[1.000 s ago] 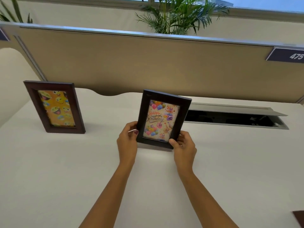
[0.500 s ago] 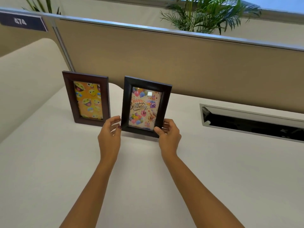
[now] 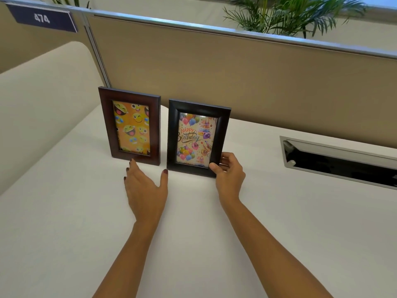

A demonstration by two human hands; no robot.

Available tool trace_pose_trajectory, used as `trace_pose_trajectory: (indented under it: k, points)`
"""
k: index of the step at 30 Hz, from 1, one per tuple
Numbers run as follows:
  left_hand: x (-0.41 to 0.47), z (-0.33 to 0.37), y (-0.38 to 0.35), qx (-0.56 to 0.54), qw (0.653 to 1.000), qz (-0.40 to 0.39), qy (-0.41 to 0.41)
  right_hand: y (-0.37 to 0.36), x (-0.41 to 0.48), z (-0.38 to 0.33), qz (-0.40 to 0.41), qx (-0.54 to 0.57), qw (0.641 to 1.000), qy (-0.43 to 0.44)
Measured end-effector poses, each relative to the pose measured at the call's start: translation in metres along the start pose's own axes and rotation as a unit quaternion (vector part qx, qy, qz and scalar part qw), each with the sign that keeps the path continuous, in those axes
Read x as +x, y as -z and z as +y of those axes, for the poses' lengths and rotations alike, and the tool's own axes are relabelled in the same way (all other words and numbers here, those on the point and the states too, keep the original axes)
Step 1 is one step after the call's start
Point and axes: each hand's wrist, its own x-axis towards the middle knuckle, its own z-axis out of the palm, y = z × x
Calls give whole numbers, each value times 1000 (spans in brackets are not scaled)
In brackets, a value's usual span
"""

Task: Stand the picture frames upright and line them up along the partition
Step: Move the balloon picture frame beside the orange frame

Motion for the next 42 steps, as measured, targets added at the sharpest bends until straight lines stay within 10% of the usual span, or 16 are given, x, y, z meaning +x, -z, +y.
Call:
trace_pose_trajectory:
  k: [22,42]
  points:
    - [11,0,-12,93,995,2,-27,-2,-13,8,-20,38,999,17]
    - [-122,87,4,-234,959,-131,-90,119,-68,5,196,-67,968,138]
